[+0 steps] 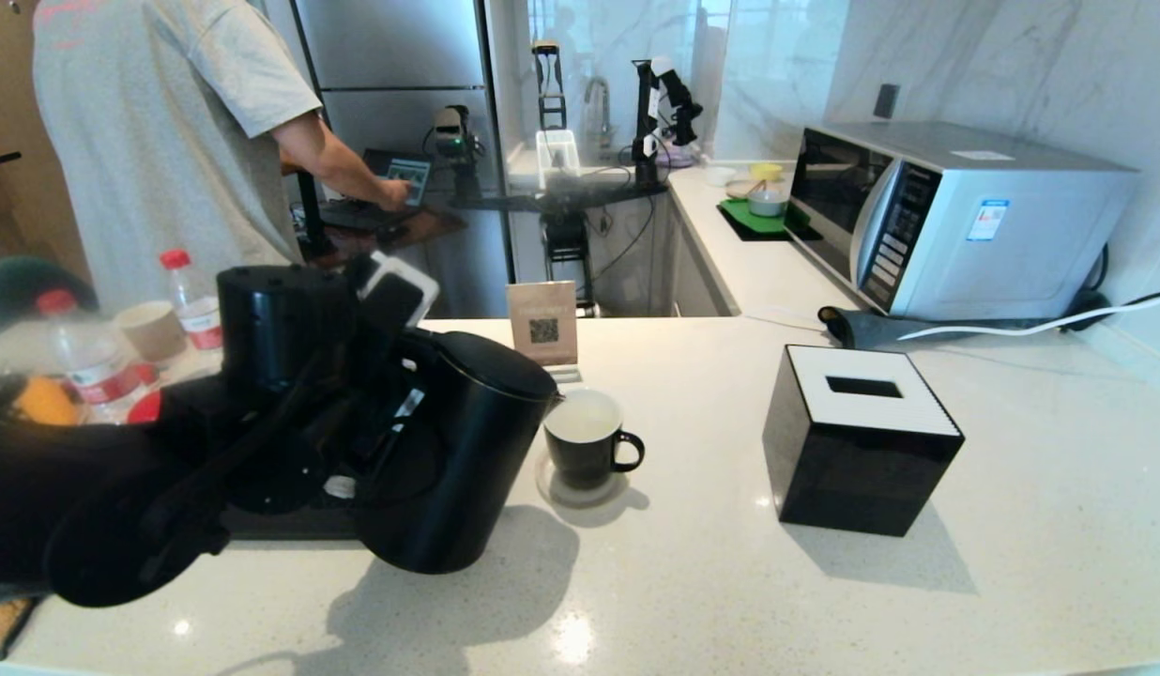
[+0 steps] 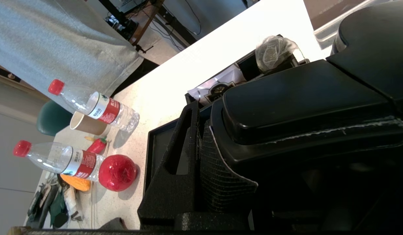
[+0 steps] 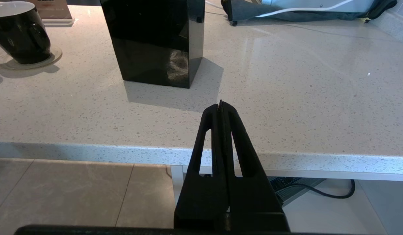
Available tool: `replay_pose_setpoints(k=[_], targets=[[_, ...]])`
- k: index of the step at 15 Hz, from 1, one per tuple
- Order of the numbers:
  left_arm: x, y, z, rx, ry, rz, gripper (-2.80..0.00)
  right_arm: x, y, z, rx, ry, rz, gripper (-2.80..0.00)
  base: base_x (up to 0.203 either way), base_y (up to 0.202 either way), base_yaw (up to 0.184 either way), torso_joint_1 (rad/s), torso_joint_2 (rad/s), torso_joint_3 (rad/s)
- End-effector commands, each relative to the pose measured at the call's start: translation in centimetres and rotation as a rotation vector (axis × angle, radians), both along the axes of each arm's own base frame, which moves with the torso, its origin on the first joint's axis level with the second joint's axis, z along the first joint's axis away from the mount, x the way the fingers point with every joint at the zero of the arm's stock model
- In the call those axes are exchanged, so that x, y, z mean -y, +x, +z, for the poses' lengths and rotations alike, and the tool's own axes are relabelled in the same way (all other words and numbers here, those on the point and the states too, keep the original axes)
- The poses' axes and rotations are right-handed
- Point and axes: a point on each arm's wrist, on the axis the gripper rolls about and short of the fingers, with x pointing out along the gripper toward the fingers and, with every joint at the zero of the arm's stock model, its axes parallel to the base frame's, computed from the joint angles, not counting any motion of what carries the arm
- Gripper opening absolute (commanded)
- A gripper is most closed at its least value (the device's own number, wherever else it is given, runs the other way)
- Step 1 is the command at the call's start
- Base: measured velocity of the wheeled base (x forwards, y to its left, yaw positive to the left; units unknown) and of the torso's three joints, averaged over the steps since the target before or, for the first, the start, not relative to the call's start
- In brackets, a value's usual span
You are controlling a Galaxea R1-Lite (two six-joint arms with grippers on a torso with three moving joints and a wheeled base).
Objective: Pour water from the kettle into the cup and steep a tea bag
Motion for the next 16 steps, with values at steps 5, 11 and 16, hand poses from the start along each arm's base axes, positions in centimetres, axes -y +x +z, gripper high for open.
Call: replay_pose_setpoints(k=[5,11,16], targets=[[-0.07,-0.06,0.2,0.01,-0.003,0.004,-2.8,0.0,0.01,0.0,-0.001,-0.001,0.001,-2.8,0.0,0.0,0.0,0.0,0.0,0.0],[-0.11,-0.15,0.09,0.009,-0.003,0.004,-2.8,0.0,0.01,0.0,-0.001,-0.001,0.001,-2.8,0.0,0.0,0.0,0.0,0.0,0.0],[-0.23,-0.07,0.13,0.01,-0.004,0.009,-2.8,0.0,0.01,0.0,-0.001,-0.001,0.001,-2.8,0.0,0.0,0.0,0.0,0.0,0.0]])
